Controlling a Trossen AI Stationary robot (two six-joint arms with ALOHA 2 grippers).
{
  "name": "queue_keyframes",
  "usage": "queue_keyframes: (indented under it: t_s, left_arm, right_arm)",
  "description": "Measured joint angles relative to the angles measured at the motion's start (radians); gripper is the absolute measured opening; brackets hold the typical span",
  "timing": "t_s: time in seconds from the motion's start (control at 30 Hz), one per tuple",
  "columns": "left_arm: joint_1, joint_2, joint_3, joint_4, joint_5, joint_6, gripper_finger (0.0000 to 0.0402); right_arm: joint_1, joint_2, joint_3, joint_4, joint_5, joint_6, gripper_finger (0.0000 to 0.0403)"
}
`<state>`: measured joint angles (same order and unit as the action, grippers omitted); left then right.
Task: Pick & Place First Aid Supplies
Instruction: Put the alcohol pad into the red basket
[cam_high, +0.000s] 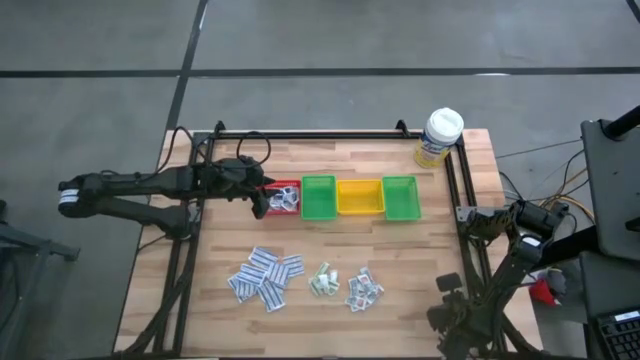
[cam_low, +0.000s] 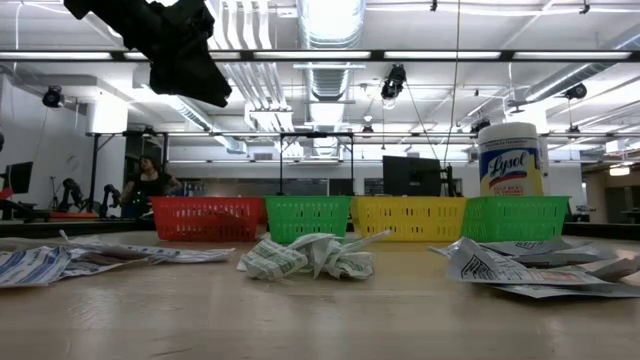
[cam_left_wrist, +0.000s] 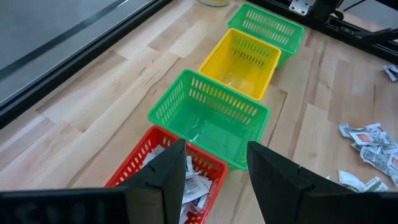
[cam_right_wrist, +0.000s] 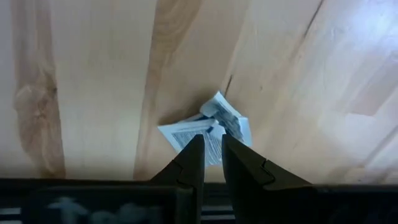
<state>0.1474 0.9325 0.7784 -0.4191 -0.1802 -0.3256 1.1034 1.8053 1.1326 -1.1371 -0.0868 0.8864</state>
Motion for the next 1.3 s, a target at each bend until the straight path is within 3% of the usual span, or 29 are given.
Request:
queue_keyframes:
  t_s: [1.13, 1.3]
  left_arm:
    - [0.001, 0.000, 0.000, 0.000, 0.000, 0.000, 0.0163]
    - [0.001, 0.000, 0.000, 0.000, 0.000, 0.000, 0.0163]
  right_arm:
    - [0.000, 0.000, -0.041, 0.050, 0.000, 0.004, 0.0054]
    - [0.000, 0.004, -0.043, 0.052, 0.000, 0.004, 0.0035]
